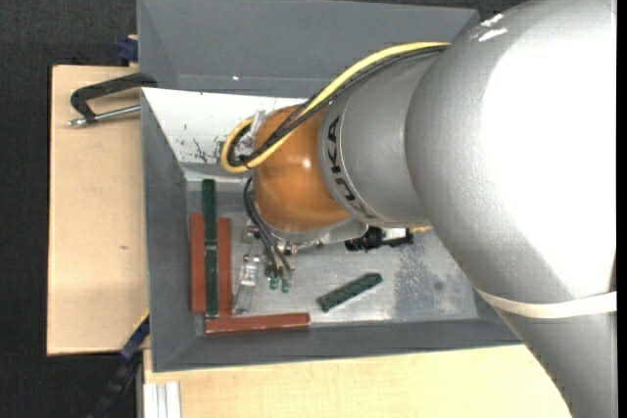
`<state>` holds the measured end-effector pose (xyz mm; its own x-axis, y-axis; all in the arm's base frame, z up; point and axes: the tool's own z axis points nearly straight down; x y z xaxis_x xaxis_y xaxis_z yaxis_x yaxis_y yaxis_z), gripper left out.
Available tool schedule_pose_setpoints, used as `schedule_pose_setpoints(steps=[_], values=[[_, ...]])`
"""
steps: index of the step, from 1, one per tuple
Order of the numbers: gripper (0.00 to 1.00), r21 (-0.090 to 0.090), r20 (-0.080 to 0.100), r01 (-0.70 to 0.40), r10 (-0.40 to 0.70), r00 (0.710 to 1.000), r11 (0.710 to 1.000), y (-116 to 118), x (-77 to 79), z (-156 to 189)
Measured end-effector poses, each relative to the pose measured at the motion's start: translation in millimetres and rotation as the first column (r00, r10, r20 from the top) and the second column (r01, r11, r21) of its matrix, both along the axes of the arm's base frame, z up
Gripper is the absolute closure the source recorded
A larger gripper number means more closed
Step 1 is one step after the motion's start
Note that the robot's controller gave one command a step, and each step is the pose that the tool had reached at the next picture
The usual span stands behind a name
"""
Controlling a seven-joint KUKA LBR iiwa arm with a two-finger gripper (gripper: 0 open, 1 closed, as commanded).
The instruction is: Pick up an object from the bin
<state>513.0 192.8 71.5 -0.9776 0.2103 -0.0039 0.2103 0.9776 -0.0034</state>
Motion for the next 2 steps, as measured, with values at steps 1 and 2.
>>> schedule_pose_setpoints(steps=[1,2], values=[[0.00,0.006,-0.009,-0.100,0.100,0.995,0.995,-29.8,-1.9,41.7],[0.00,0.004,-0.001,-0.164,0.164,0.986,0.986,-30.0,24.5,113.6]])
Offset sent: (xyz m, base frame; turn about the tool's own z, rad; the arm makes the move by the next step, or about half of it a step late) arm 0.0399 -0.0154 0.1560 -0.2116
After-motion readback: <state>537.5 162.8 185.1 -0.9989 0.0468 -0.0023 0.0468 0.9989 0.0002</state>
